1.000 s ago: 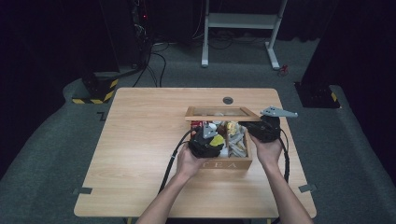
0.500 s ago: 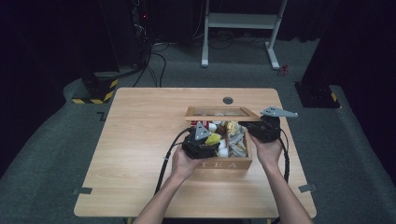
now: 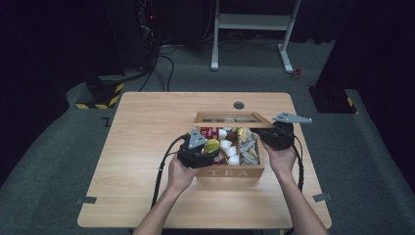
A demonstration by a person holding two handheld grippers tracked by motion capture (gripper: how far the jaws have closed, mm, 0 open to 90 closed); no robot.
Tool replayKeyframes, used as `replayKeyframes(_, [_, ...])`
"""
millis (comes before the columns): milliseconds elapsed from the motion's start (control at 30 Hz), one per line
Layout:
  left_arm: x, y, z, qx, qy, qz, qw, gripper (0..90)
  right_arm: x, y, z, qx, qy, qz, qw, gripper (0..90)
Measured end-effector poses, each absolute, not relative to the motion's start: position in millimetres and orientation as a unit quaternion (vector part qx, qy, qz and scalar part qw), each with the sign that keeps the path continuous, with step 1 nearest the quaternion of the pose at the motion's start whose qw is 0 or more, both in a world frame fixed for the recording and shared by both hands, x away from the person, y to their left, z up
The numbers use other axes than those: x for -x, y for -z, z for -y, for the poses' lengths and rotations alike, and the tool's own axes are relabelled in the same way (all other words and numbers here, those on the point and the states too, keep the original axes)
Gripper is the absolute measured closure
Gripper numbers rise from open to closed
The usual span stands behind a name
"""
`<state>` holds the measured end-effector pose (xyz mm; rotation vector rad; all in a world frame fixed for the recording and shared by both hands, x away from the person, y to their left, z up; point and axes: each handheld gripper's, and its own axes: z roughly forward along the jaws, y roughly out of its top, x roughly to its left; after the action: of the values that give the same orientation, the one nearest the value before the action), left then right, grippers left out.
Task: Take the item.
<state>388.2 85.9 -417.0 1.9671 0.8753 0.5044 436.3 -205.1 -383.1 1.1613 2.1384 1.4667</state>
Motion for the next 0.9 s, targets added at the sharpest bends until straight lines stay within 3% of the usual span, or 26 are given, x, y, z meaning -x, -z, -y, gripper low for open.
replayKeyframes(900, [-377.4, 413.8, -137.7, -0.771, -0.228, -0.388, 0.451, 40.4, -433.8, 382.0, 204.6, -0.405, -0.508, -0.745, 0.153, 88.7])
